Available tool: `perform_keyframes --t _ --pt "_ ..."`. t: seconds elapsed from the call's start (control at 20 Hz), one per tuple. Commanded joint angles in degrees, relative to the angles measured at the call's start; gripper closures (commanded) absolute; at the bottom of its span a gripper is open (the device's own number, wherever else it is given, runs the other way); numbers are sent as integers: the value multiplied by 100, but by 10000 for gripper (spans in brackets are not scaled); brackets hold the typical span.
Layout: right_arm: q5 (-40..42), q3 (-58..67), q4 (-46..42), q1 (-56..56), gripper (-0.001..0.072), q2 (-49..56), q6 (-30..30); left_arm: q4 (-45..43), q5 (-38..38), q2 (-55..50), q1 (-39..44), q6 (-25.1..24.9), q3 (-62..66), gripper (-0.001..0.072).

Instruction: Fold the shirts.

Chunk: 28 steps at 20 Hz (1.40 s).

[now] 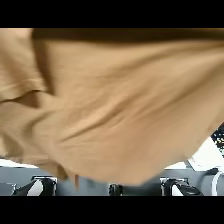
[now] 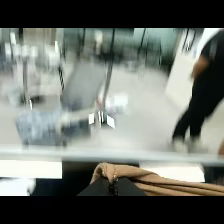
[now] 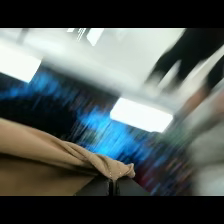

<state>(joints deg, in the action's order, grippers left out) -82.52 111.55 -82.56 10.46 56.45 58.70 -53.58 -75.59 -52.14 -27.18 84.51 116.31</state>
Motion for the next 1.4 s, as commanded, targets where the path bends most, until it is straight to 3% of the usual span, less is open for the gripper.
perform_keyframes --t 0.0,0.2,0.3,0.45,0.65,0.8,0.9,1.05,1.15,1.35 --pt "-890 -293 208 -2 675 1523 -52 -125 -1257 -1154 225 -280 -629 683" --pt "-684 -800 286 -396 675 3626 -17 -734 -841 -2835 1145 -667 -2251 683" --pt "186 -798 354 -678 675 4452 0 -750 -129 -3703 1453 -743 -2603 682" --pt "1849 -798 457 -798 674 5051 636 -575 837 -4704 1694 -745 -2599 681" --pt "3152 -791 520 -741 674 5095 800 -573 2159 -4994 1749 -743 -2594 681" --pt "2570 -780 492 -525 674 4944 651 -584 1801 -4892 1681 -925 -2317 680" --pt "1510 -780 476 -369 675 4795 216 -699 1117 -4725 1602 -1001 -2251 680" --pt "-234 -804 444 -361 675 4719 68 -1261 -221 -4642 1517 -999 -2260 681" --pt "-542 -1086 516 -442 675 4721 57 -1537 -863 -4784 1504 -627 -2455 681" --pt "-1283 -1239 273 -378 675 4675 -111 -1547 -1757 -4736 1445 -824 -2518 682"
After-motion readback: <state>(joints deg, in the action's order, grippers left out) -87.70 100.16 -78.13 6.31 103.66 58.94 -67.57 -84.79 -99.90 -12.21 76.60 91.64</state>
